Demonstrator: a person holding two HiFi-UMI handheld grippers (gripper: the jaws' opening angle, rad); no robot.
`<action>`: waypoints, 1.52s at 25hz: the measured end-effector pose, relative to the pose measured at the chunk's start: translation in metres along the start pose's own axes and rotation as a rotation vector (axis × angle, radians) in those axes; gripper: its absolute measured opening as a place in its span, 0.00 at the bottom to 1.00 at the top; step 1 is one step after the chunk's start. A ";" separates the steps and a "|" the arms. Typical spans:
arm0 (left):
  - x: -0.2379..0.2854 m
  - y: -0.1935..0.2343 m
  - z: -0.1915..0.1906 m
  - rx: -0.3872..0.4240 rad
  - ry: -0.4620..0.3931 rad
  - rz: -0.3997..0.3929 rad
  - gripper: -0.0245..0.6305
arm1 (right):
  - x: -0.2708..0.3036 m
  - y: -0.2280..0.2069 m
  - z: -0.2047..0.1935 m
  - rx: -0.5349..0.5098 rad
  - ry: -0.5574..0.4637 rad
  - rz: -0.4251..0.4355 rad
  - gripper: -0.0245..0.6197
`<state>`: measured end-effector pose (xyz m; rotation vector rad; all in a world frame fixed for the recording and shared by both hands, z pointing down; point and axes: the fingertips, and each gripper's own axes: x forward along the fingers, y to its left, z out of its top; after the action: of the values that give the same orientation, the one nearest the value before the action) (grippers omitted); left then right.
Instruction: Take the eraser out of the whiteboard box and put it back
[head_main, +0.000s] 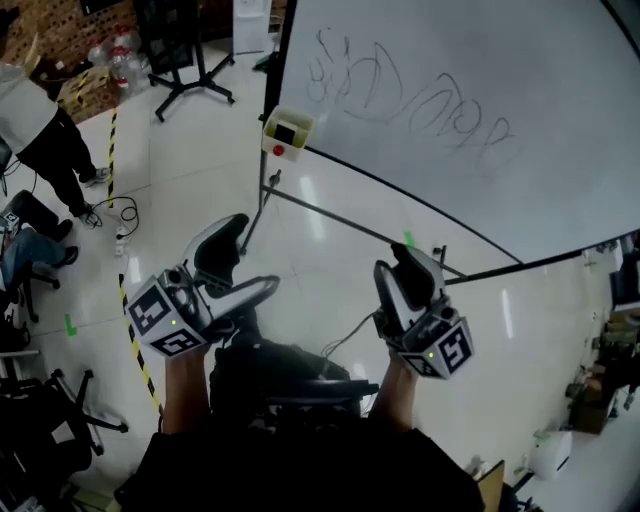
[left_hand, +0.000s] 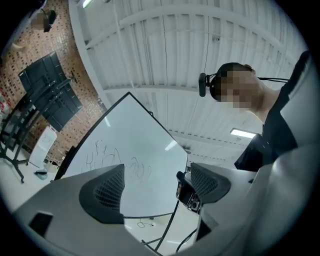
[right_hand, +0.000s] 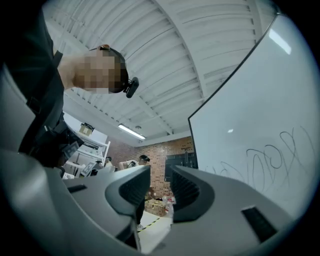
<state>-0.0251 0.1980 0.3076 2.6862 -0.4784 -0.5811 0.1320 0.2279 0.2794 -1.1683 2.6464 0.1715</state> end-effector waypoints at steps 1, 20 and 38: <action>-0.001 0.009 0.005 -0.001 -0.005 -0.003 0.67 | 0.010 -0.002 -0.003 -0.003 0.006 0.002 0.24; -0.032 0.119 0.052 -0.082 -0.040 -0.052 0.67 | 0.104 -0.004 -0.055 0.035 0.135 -0.096 0.24; -0.037 0.146 0.061 -0.097 -0.068 -0.042 0.67 | 0.138 -0.012 -0.074 0.039 0.183 -0.069 0.24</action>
<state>-0.1204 0.0676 0.3259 2.5968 -0.4016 -0.6911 0.0381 0.1067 0.3142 -1.3189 2.7452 -0.0004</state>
